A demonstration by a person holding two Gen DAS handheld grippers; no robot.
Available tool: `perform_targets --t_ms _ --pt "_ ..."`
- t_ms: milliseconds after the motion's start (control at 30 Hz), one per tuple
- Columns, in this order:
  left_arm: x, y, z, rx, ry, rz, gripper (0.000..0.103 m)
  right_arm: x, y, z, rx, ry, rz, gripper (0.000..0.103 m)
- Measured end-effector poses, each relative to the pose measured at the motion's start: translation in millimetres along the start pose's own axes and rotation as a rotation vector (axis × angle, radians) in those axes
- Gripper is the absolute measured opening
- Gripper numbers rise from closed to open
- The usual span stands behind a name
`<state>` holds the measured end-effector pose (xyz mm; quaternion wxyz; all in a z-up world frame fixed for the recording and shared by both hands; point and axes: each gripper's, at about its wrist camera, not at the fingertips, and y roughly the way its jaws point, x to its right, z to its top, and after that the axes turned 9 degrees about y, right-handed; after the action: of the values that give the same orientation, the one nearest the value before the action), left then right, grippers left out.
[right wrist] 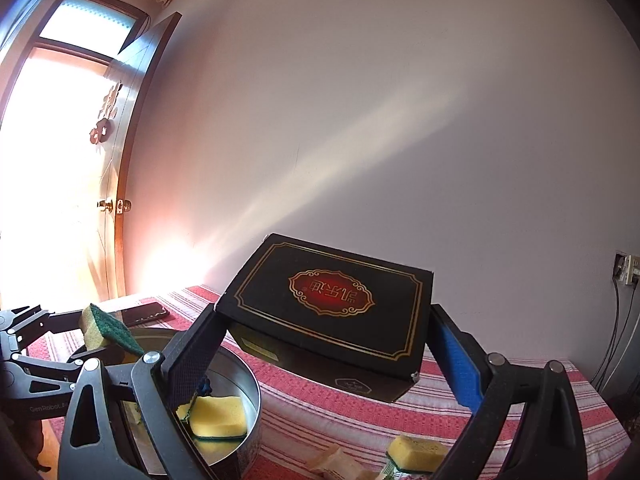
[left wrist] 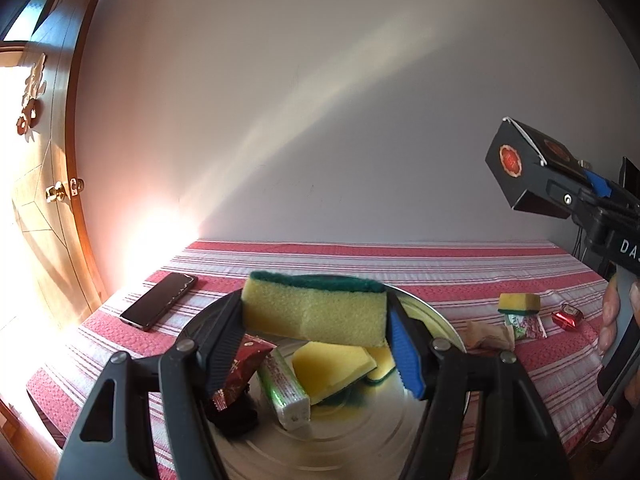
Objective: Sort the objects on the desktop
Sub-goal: 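Carry the sponge and black box over the tin with both grippers, then open both grippers to drop the black box and sponge into the tin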
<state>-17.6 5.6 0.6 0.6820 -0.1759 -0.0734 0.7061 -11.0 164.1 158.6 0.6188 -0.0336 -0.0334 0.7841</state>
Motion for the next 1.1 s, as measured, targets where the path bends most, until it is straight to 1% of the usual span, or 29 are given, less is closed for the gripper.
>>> perform_targets --t_ms 367,533,767,1100 --pt "-6 19 -12 -0.073 0.028 -0.027 0.067 -45 61 14 -0.177 0.061 0.153 0.099" --pt "-7 25 -15 -0.092 0.034 -0.041 0.067 -66 87 18 -0.245 0.07 0.197 0.099" --pt "-9 35 -21 -0.139 0.036 -0.08 0.067 -95 124 8 -0.356 0.046 0.215 0.099" --pt "-6 43 -26 -0.176 0.055 -0.093 0.067 -126 163 -10 -0.499 0.025 0.248 0.099"
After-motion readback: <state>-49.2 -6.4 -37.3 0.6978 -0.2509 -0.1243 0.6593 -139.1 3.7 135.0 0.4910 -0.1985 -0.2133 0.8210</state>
